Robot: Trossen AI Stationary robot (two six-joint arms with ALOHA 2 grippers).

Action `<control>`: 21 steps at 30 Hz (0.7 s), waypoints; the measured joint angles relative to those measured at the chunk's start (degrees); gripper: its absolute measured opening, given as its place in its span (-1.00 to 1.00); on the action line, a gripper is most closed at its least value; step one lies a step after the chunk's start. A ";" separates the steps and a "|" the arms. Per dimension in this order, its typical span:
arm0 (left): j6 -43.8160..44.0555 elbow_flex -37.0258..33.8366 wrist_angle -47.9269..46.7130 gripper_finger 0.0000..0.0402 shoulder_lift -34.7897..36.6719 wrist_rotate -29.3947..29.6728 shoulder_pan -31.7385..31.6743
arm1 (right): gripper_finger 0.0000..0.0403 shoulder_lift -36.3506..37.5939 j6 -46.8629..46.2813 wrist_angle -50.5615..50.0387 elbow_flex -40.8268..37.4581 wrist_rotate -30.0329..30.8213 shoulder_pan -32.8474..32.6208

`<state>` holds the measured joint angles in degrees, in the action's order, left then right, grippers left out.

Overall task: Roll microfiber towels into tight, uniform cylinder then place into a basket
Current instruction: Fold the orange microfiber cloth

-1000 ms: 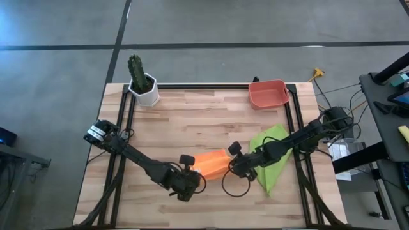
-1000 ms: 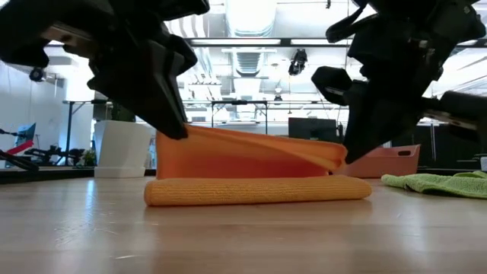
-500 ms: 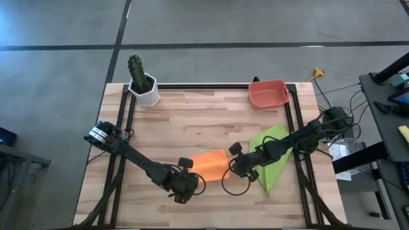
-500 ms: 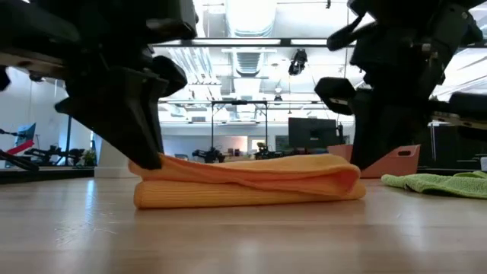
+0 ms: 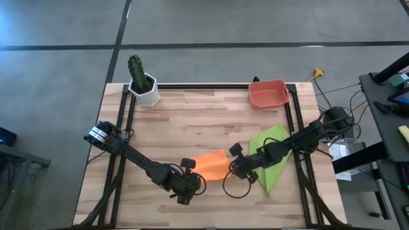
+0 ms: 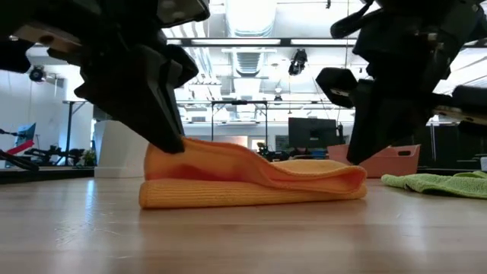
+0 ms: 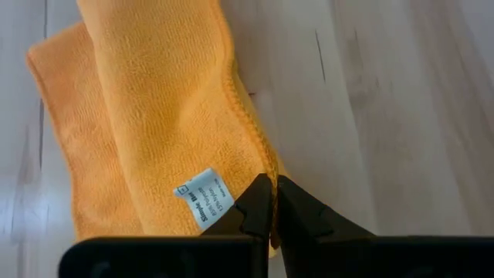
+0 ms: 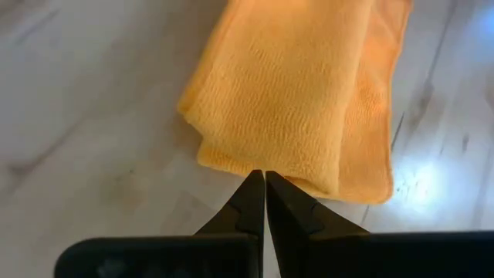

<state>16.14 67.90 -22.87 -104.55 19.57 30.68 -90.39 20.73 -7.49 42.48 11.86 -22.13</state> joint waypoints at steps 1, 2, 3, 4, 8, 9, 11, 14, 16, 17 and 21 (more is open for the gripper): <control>0.00 0.04 0.04 -1.00 0.06 0.20 -0.08 | -0.96 0.00 -2.70 -0.24 -0.02 -0.96 0.00; -0.02 0.05 0.04 -1.00 0.12 0.56 -0.13 | -0.96 0.00 -5.73 -0.37 -0.02 -2.52 0.02; -0.02 0.05 0.01 -1.00 0.12 0.85 -0.18 | -0.96 0.01 -8.54 -0.52 -0.02 -4.03 0.04; -0.07 0.05 -0.02 -0.99 0.15 1.03 -0.27 | -0.96 0.02 -10.35 -0.87 -0.02 -5.17 0.04; -0.47 0.05 -0.04 -0.84 0.25 2.05 -0.48 | -0.90 0.25 -14.87 -1.96 0.20 -8.93 -0.65; -0.48 0.05 -0.04 -0.79 0.30 2.45 -0.61 | -0.86 0.36 -15.37 -1.94 0.47 -9.26 -0.97; -0.51 0.05 -0.06 -0.70 0.32 3.50 -0.68 | -0.77 0.84 -15.93 -1.91 1.09 -9.33 -1.77; -0.64 0.04 -0.08 -0.59 0.32 4.12 -1.01 | -0.55 1.09 -15.34 -1.70 2.07 -8.87 -3.08; -1.50 0.02 -0.09 -0.54 0.32 4.35 -1.22 | -0.39 0.97 -12.39 -0.69 2.29 -6.82 -4.33; -1.69 0.02 -0.09 -0.53 0.32 4.38 -1.22 | -0.32 0.70 -9.70 -0.05 2.34 -5.00 -5.15; -1.56 0.01 -0.07 -0.52 0.32 4.42 -1.36 | -0.12 -1.06 0.32 1.52 2.36 3.73 -9.14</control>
<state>14.59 67.91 -22.94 -104.22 23.99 29.32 -91.45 21.05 -5.97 44.84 15.59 -31.27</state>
